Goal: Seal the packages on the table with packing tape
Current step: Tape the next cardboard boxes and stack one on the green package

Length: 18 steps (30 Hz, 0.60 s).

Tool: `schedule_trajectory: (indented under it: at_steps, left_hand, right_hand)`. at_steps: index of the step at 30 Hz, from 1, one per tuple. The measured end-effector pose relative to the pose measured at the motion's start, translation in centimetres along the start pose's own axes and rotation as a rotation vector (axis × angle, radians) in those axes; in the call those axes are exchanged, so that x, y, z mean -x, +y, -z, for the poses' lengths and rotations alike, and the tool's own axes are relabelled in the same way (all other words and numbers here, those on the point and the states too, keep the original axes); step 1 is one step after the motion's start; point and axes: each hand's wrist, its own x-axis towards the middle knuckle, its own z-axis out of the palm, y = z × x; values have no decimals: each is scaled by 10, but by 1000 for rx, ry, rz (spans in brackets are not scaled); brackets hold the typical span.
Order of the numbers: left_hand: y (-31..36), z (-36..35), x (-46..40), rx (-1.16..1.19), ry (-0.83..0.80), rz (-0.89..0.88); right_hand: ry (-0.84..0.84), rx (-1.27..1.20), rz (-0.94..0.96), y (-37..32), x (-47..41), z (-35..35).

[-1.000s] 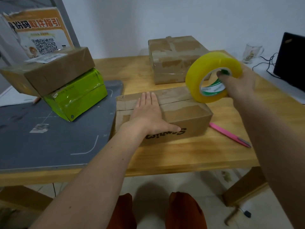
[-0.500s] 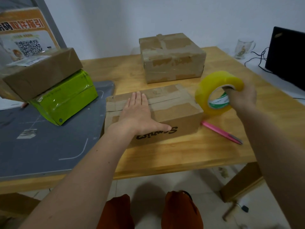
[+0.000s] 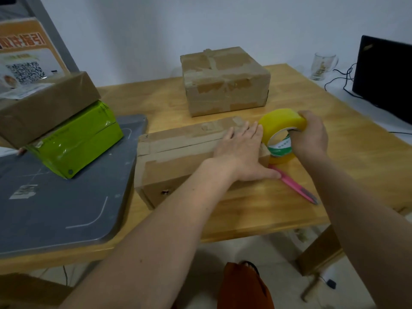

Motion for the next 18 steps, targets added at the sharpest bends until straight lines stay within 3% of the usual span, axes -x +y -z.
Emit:
schedule_trajectory:
  at_steps: [2,7,10,13,15,18]
  left_hand:
    - [-13,4,5,41,-58,18]
    - [-78,44,16,57,-407,281]
    - [-90,62,9,154,-511,244]
    - [-83,51,6,326,-280,236]
    - [-98,38,14,290,-88,431]
    - [-137,16,41,179,64,709]
  right_hand:
    - [-2,14,10,1,2,1]
    - [-31,46,40,1,4,5]
    - [-46,72,27,-1,2,7]
    - [-79,64,19,-3,2,8]
    - [-118,23,-2,-2,1,10]
    - [-162,4,-22,-1,-3,12]
